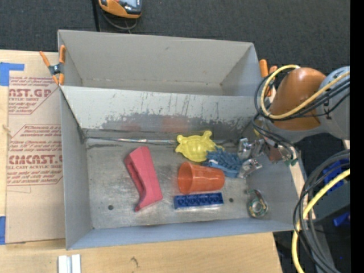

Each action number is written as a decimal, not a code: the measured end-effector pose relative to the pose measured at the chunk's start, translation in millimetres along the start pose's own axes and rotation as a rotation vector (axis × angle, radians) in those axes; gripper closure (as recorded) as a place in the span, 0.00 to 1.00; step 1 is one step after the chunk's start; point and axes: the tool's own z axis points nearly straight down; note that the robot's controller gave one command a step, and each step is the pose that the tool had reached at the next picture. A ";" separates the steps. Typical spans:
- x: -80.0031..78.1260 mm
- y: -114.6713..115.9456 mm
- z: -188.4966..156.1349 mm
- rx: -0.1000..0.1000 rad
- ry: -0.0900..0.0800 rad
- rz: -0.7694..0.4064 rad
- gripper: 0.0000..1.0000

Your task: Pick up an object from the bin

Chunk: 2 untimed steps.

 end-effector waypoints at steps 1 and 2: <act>0.1 0.1 0.0 0.001 -0.001 0.000 1.00; 2.8 0.6 -36.5 0.002 0.002 0.009 1.00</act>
Offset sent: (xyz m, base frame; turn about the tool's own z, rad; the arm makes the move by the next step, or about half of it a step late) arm 0.0008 -0.0027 0.1128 0.0253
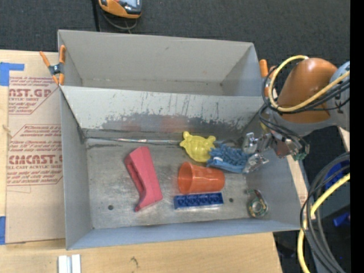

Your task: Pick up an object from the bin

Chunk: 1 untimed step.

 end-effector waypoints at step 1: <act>1.9 7.4 -68.7 0.002 -0.003 -0.002 1.00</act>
Offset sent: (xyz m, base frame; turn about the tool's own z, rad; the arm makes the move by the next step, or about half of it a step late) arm 0.0022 0.0035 0.1075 0.0066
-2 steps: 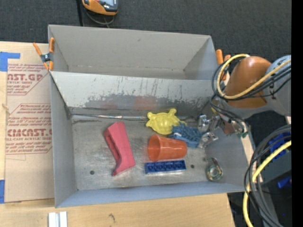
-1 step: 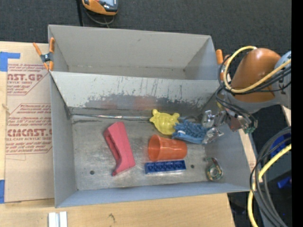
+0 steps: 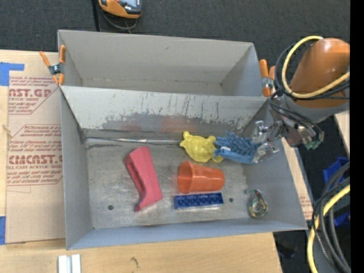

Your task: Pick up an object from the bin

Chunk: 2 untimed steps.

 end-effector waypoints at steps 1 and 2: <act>-5.9 -3.8 -40.6 0.004 -0.007 0.009 1.00; -6.5 -4.3 -41.4 0.005 -0.008 0.007 1.00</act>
Offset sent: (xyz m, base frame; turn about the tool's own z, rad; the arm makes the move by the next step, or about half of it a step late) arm -0.0013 0.0026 0.0501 -0.0328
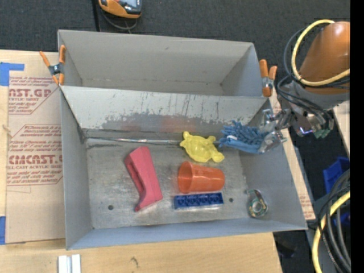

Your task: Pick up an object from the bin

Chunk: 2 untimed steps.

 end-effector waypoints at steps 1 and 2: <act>43.2 16.0 -58.5 -0.005 0.008 -0.037 0.00; 45.7 16.6 -65.6 -0.002 0.002 -0.039 0.00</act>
Offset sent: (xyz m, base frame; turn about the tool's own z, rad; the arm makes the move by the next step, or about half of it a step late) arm 0.0000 0.0000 0.0000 0.0000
